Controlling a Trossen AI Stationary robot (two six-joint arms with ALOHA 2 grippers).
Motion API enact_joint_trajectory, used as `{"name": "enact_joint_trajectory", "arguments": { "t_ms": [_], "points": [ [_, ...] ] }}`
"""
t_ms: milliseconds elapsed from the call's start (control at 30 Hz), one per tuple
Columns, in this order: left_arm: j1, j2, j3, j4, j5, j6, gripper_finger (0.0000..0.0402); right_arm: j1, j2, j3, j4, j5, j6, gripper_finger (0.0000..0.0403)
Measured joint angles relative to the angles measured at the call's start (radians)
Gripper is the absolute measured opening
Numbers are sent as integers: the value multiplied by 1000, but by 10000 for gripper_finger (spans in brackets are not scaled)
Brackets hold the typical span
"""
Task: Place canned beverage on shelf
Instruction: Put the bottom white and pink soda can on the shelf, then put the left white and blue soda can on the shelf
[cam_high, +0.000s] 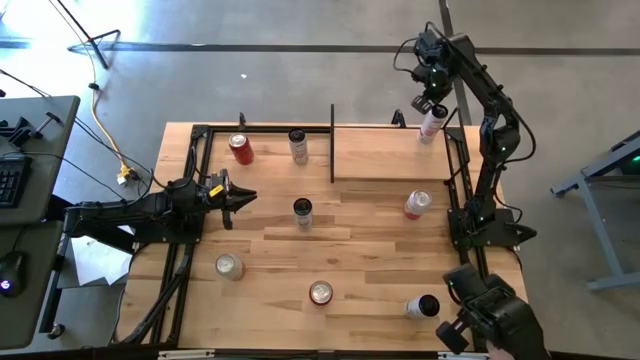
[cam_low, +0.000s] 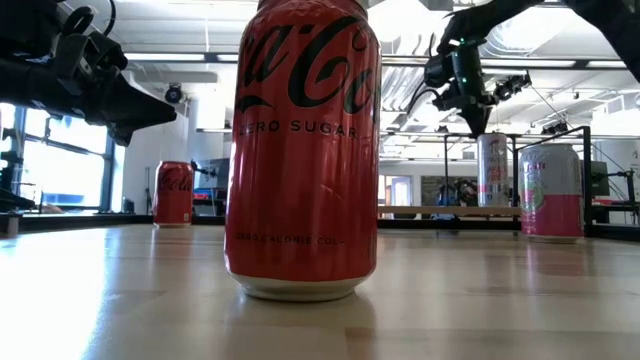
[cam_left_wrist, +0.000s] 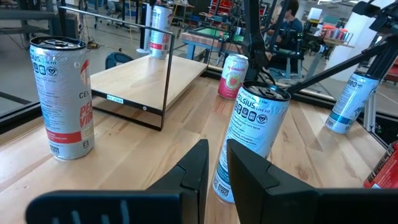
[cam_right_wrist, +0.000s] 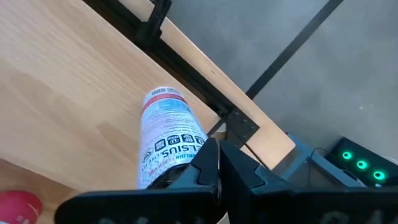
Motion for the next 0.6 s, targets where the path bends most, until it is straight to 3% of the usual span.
{"name": "enact_joint_trajectory", "arguments": {
  "t_ms": [167,300,467,600],
  "points": [
    [0,0,0,0,0,-6,49,0,0,0,0,-20,0,0],
    [0,0,0,0,0,-7,49,3,0,12,-2,38,-2,0],
    [0,0,0,6,-21,-32,49,22,0,102,-2,55,-12,0],
    [0,0,0,6,-37,-36,49,57,-1,206,3,-1,-10,0]
  ]
}}
